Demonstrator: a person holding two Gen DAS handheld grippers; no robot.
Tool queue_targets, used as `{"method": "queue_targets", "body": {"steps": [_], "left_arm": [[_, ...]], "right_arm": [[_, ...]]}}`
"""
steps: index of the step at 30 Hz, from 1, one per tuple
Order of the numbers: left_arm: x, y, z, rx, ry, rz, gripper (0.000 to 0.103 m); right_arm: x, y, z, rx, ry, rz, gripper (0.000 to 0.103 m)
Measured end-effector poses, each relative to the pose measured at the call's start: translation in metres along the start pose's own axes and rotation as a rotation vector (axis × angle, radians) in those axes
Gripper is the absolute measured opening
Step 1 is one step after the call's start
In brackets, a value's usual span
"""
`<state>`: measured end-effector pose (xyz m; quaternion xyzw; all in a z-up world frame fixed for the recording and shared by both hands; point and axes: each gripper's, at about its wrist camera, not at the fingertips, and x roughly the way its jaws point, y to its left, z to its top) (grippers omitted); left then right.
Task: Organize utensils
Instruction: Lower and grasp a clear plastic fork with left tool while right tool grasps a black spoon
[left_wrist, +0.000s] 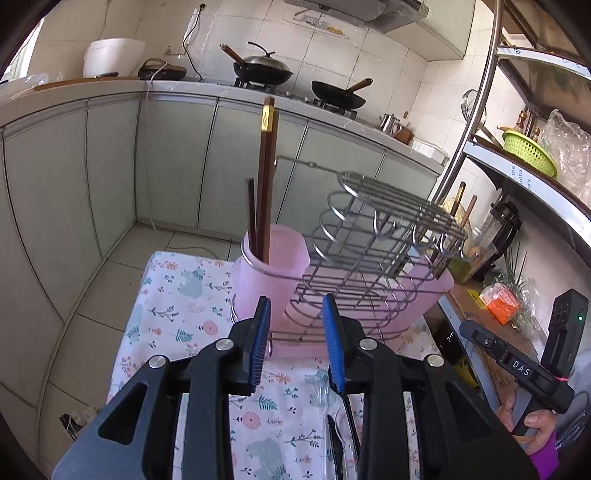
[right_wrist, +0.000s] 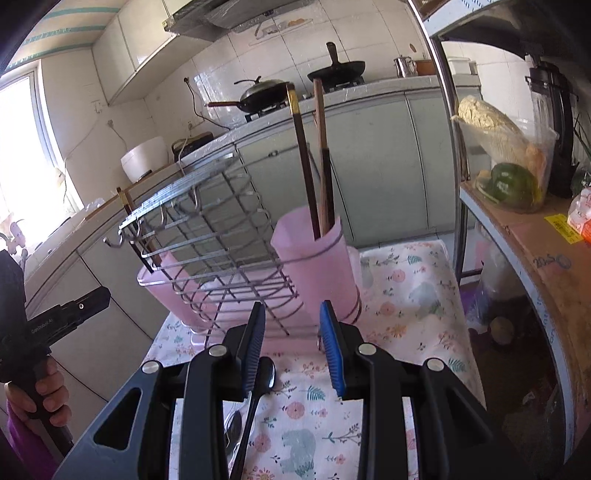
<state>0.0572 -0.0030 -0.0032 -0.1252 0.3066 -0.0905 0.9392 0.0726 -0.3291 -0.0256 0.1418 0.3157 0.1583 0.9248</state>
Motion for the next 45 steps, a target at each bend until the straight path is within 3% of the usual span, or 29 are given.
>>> {"method": "queue_targets", "body": {"steps": [7,20,27,34,40,43,45], "left_arm": [[0.026,-0.001,-0.033,-0.01,0.129,-0.014,0.029],[0.067,-0.005,-0.058,-0.019,0.298,-0.047,0.029],[0.089,-0.019,-0.079,0.022,0.442,-0.103,0.029],[0.098,-0.017,-0.088,0.018,0.458,-0.08,0.029],[0.099,-0.01,-0.091,0.011,0.467,-0.075,0.029],[0.103,-0.009,-0.093,0.015,0.477,-0.069,0.029],[0.106,-0.009,-0.094,0.018,0.487,-0.071,0.029]], "right_arm": [[0.019,0.001,-0.028,0.014,0.104,0.01,0.03],[0.043,-0.019,-0.038,0.1,0.208,0.017,0.03],[0.056,-0.019,-0.048,0.11,0.268,0.043,0.03],[0.086,-0.006,-0.064,0.169,0.399,0.17,0.03],[0.121,0.026,-0.084,0.092,0.502,0.148,0.03],[0.131,0.03,-0.091,0.085,0.51,0.114,0.02],[0.132,0.029,-0.092,0.086,0.502,0.107,0.007]]}}
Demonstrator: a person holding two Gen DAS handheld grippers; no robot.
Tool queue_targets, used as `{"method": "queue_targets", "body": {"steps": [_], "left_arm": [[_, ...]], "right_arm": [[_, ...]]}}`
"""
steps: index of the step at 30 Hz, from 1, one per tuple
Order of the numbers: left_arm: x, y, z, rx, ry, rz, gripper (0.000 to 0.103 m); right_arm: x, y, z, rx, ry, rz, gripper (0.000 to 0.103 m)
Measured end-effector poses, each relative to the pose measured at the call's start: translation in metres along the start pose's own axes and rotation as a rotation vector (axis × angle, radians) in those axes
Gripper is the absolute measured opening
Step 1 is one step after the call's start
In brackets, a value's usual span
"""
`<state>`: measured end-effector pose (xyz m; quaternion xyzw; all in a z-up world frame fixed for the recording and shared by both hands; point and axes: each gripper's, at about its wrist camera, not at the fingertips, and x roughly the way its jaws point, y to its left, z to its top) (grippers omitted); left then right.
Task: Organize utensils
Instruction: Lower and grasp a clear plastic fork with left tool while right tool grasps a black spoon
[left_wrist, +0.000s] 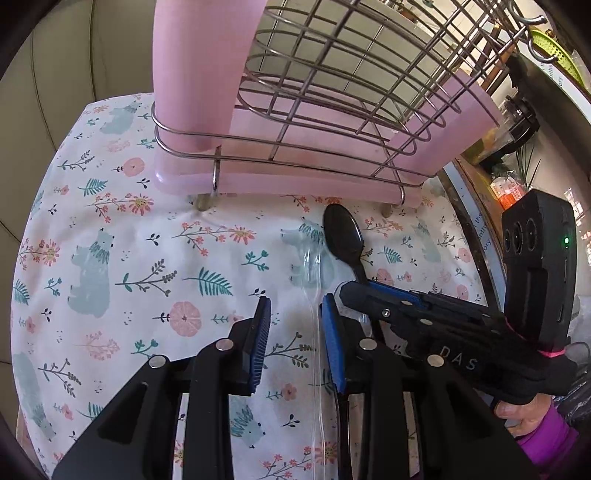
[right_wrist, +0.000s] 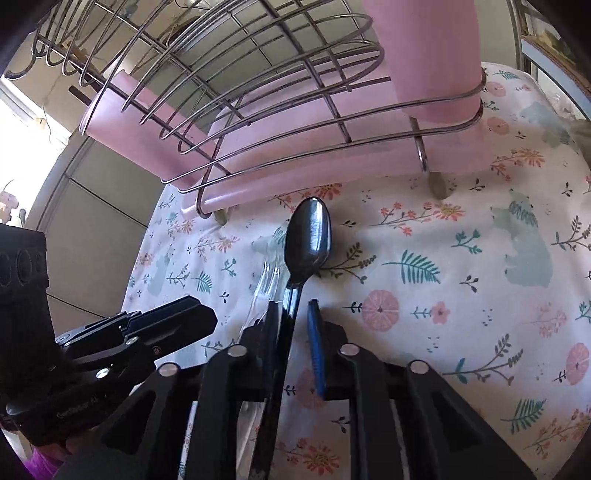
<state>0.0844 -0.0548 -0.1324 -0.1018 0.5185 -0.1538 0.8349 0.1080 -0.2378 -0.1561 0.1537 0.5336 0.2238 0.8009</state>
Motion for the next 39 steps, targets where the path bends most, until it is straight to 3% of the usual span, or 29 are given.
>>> {"method": "queue_targets", "body": {"steps": [6,16,18,19,28,31,33,39], "left_arm": [[0.014,-0.018,0.017,0.05,0.024,0.006,0.029],[0.06,-0.035,0.042,0.052,0.194,0.1,0.029],[0.063,-0.039,0.045,0.07,0.186,0.128,0.026],[0.063,-0.04,0.045,0.077,0.176,0.155,0.014],[0.039,-0.012,0.053,-0.023,0.069,0.101,0.013],[0.026,0.002,0.055,-0.048,0.026,0.091,0.013],[0.016,0.01,0.054,-0.06,-0.003,0.081,0.013],[-0.01,0.023,0.05,-0.073,-0.087,0.062,0.013]], "right_arm": [[-0.012,-0.019,0.0,0.059,-0.016,-0.011,0.007],[-0.028,-0.039,-0.003,0.089,0.007,0.005,0.007],[-0.027,-0.04,-0.003,0.086,0.008,0.004,0.008],[-0.029,-0.04,-0.004,0.087,0.005,0.004,0.008],[-0.053,-0.063,-0.002,0.134,-0.024,0.011,0.01],[-0.057,-0.07,0.0,0.151,-0.029,0.004,0.015],[-0.058,-0.071,0.004,0.148,-0.036,-0.003,0.024],[-0.051,-0.064,0.026,0.086,-0.044,-0.067,0.026]]}}
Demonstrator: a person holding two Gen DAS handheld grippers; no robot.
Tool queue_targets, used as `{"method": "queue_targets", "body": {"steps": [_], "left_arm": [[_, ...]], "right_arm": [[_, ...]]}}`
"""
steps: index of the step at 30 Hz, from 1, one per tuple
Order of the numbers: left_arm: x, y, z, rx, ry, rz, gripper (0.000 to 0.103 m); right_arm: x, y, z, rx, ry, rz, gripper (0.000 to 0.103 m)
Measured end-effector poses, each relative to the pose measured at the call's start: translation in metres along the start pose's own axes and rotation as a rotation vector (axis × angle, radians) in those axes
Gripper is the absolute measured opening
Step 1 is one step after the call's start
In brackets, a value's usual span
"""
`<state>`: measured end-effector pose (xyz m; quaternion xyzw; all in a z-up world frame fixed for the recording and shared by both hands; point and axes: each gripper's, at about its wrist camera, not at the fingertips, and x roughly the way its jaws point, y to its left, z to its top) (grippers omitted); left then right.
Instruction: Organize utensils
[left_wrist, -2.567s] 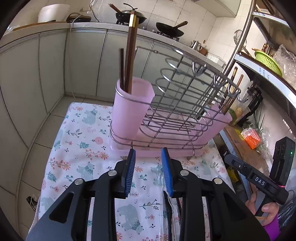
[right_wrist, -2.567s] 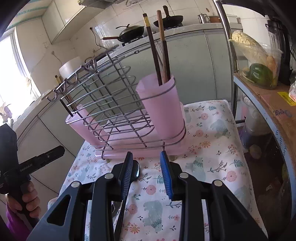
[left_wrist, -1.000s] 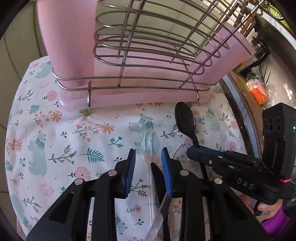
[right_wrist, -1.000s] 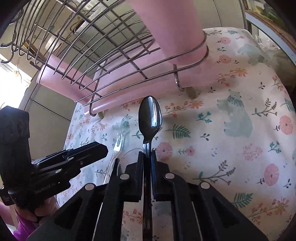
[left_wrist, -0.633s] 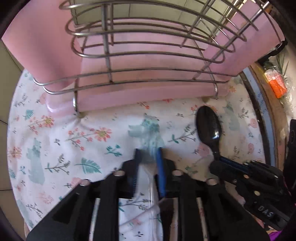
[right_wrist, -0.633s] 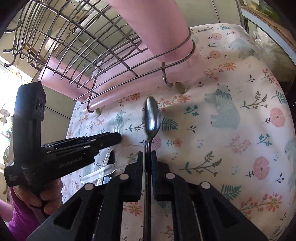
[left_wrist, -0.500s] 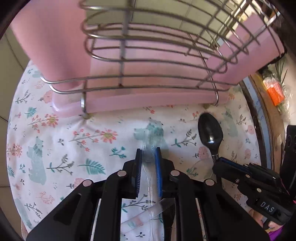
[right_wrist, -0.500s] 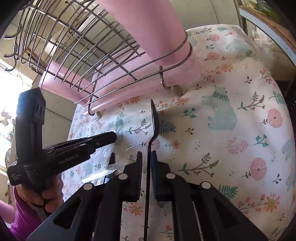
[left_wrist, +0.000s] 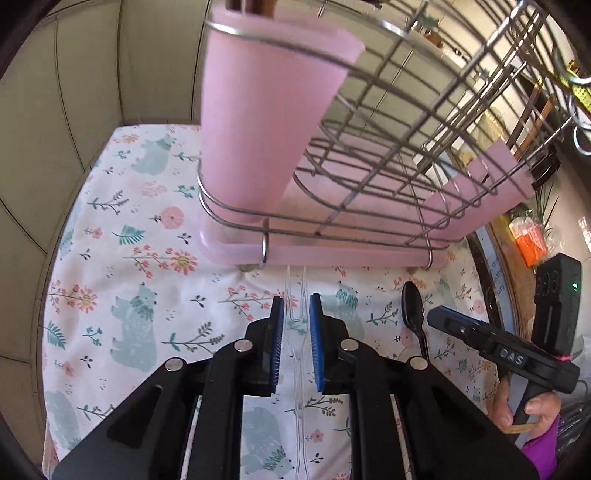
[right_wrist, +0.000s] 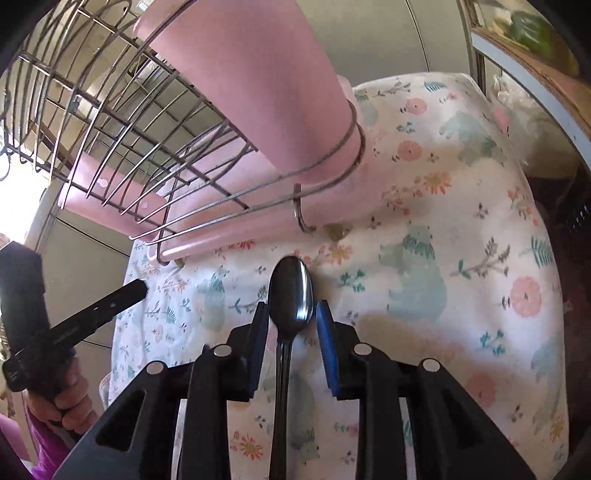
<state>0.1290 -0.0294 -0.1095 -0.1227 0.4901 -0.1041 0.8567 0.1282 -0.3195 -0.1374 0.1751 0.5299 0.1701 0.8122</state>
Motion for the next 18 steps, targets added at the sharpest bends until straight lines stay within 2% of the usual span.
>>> {"method": "queue_targets", "body": {"steps": [5,7,8,10,18], "left_arm": [[-0.018,0.012,-0.003,-0.002,-0.043,-0.007,0.013],[-0.025,0.018,-0.003,0.001,-0.054,-0.007,0.013],[-0.028,0.019,-0.006,0.002,-0.058,-0.007,0.013],[-0.026,0.016,-0.006,0.0,-0.062,-0.008,0.013],[-0.032,0.009,-0.009,-0.006,-0.1,-0.021,0.013]], "right_arm": [[0.017,-0.003,0.012,-0.017,0.026,-0.038,0.026],[0.018,-0.007,0.015,-0.019,0.026,-0.039,0.023],[0.017,-0.009,0.016,-0.019,0.023,-0.039,0.021],[0.016,-0.01,0.016,-0.025,0.019,-0.032,0.005],[0.001,-0.005,0.011,-0.029,-0.037,0.013,0.001]]}}
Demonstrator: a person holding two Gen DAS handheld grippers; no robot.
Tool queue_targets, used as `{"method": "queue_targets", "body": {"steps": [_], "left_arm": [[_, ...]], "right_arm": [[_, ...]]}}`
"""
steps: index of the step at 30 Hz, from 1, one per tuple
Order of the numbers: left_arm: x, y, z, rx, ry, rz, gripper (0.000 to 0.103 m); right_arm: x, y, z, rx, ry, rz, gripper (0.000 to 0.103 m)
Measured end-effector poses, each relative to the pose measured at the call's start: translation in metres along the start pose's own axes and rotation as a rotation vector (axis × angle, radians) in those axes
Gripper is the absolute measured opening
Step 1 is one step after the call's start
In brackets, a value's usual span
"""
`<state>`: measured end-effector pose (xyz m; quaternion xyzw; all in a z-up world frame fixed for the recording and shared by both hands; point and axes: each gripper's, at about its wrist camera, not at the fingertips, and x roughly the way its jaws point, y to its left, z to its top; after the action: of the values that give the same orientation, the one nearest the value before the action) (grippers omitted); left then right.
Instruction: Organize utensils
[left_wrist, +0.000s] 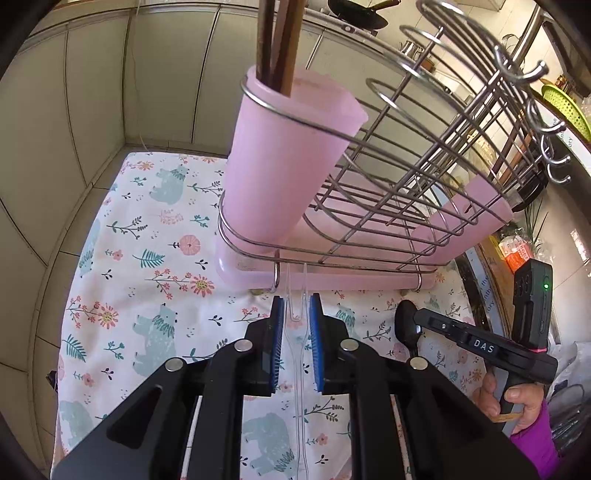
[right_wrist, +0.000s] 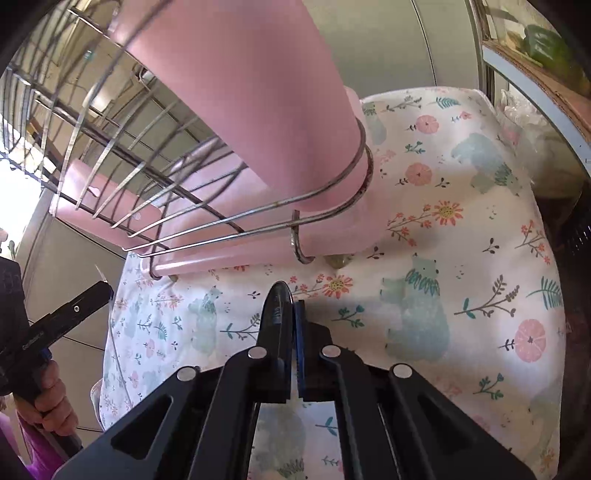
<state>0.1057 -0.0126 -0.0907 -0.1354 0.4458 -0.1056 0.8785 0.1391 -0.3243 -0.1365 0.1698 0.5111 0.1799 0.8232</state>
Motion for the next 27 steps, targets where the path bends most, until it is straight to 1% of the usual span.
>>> {"method": "queue_targets", "body": {"steps": [5,13,19,27], "left_arm": [[-0.017,0.001,0.002,-0.003,-0.064,0.012,0.013],[-0.05,0.002,0.007,-0.009,-0.18,0.039,0.013],[-0.075,-0.003,0.01,0.006,-0.254,0.053,0.013],[-0.101,-0.01,0.014,0.032,-0.34,0.075,0.013]], "right_arm": [[-0.02,0.014,-0.006,-0.034,-0.075,0.011,0.001],[-0.065,0.055,-0.016,-0.173,-0.28,-0.046,0.001],[-0.093,0.077,-0.022,-0.252,-0.396,-0.053,0.001],[-0.122,0.087,-0.024,-0.287,-0.489,-0.051,0.001]]}}
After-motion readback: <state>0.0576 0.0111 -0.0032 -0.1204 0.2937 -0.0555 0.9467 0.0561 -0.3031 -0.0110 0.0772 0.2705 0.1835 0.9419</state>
